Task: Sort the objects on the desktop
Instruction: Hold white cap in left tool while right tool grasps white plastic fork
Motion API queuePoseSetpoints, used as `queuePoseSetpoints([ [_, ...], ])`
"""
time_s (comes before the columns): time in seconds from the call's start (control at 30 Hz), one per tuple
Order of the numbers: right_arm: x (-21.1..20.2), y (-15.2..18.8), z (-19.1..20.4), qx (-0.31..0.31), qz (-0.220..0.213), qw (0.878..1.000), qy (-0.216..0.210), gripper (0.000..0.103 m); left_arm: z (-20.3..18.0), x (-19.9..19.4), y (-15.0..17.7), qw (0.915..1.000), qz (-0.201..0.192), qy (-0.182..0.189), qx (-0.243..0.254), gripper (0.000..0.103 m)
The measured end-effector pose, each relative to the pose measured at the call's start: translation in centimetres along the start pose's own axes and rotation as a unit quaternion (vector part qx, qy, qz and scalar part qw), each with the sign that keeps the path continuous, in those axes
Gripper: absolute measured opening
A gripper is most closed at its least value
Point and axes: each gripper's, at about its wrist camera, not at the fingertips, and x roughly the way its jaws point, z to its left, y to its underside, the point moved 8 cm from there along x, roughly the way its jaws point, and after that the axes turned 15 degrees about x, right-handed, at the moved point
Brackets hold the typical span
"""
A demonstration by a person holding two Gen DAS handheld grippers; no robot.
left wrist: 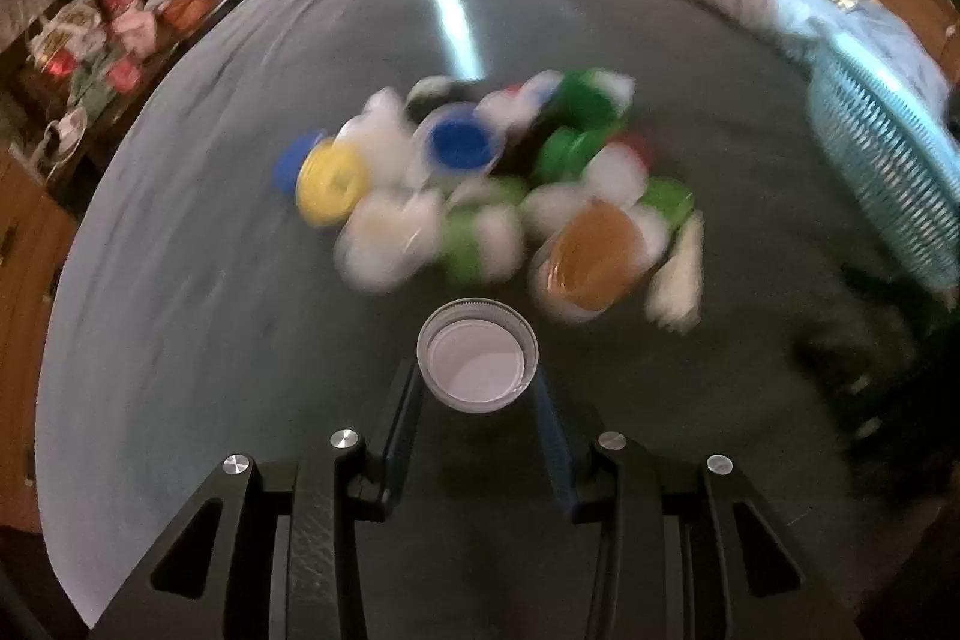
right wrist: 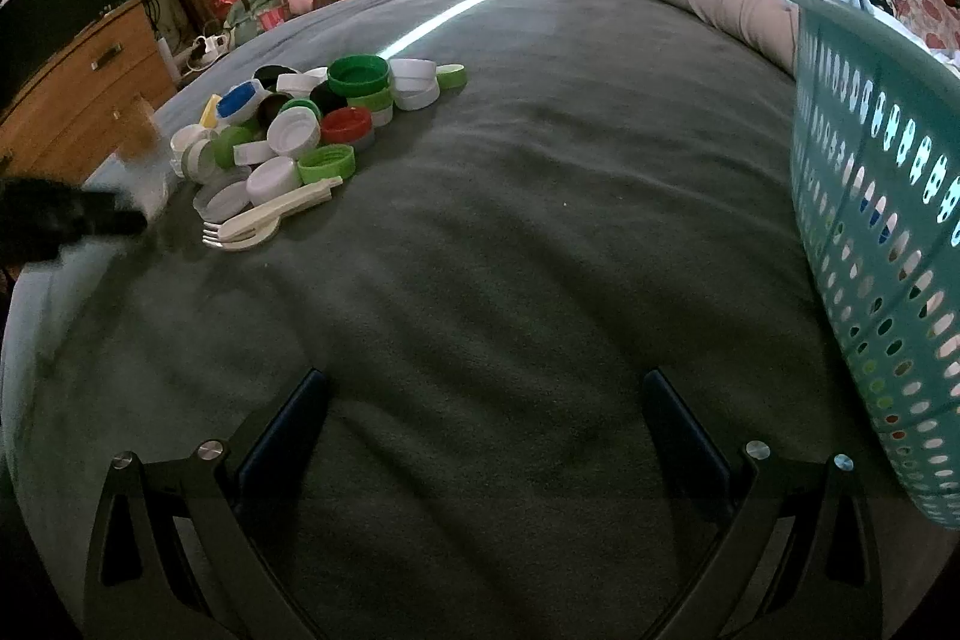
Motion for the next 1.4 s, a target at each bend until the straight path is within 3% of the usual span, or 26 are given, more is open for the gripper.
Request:
queuePoseSetpoints([
  [0.13,0.1,0.1,0.1,-0.002,0.005,1.0,0.004,0.102,1.7,-0.9,2.7,0.9987,-0.019,-0.013,-0.045,0.041],
  [0.27,0.3,-0.4,0.4,-0.004,0.028,1.0,0.008,0.102,3.7,-0.9,5.0,0.9914,-0.05,0.01,-0.12,0.041],
  [0.4,-1.4,-2.3,2.8,0.042,0.034,0.996,-0.073,0.102,3.9,-0.9,5.6,0.9874,-0.074,0.019,-0.139,0.042],
  [0.47,-0.9,-3.1,4.8,0.071,0.061,0.99,-0.109,0.101,4.1,-0.9,5.2,0.9855,-0.08,0.025,-0.147,0.042],
  [0.53,0.0,-3.1,6.4,0.087,0.094,0.983,-0.133,0.083,4.3,-1.1,5.2,0.9825,-0.088,0.031,-0.161,0.042],
  [0.57,0.6,-3.0,7.1,0.094,0.108,0.98,-0.138,0.081,4.3,-1.3,5.1,0.9816,-0.092,0.029,-0.164,0.042],
  [0.73,2.4,-3.0,9.1,0.103,0.105,0.982,-0.119,0.081,4.5,-1.5,5.7,0.9812,-0.101,0.025,-0.163,0.042],
  [0.87,3.6,-3.1,10.5,0.073,0.099,0.99,-0.071,0.08,4.4,-1.1,6.0,0.9804,-0.105,0.028,-0.164,0.042],
  [0.97,4.2,-3.0,11.0,0.042,0.081,0.995,-0.03,0.058,4.2,-1.0,5.9,0.98,-0.107,0.029,-0.165,0.042],
  [1.03,4.2,-2.7,10.8,0.025,0.071,0.997,-0.011,0.033,4.1,-0.9,5.9,0.9798,-0.109,0.031,-0.165,0.042],
  [1.37,0.4,-2.1,9.8,0.036,0.048,0.997,-0.054,0.029,3.4,-2.0,5.5,0.9801,-0.117,0.031,-0.157,0.042],
  [1.4,-0.3,-2.2,9.7,0.034,0.042,0.997,-0.056,0.025,3.2,-2.5,5.2,0.9802,-0.122,0.027,-0.154,0.042],
])
